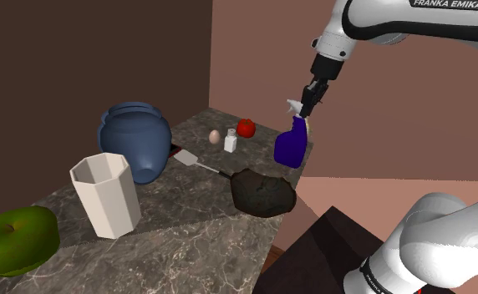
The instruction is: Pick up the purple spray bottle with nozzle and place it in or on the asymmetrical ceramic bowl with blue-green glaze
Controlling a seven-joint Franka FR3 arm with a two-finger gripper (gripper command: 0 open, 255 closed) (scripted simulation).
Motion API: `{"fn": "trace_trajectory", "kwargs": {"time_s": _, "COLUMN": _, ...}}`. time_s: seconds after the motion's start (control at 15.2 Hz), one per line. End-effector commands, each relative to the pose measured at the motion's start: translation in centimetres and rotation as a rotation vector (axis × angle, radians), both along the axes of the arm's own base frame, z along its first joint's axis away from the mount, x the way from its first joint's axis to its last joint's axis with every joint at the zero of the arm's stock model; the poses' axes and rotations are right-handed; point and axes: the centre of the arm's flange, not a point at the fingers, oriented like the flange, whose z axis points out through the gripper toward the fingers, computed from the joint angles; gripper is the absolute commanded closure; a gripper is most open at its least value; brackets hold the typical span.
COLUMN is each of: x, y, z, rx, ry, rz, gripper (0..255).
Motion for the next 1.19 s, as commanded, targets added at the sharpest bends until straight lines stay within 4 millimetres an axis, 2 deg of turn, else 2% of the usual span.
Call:
{"fn": "trace_trajectory", "kwargs": {"time_s": 0.0, "x": 0.0, "y": 0.0, "z": 1.0, "rx": 0.000, "ry": 0.000, "rz": 0.000, "gripper": 255}}
{"fn": "trace_trajectory", "kwargs": {"time_s": 1.12, "x": 0.0, "y": 0.0, "z": 9.9, "rx": 0.000, "ry": 0.000, "rz": 0.000, "gripper": 255}}
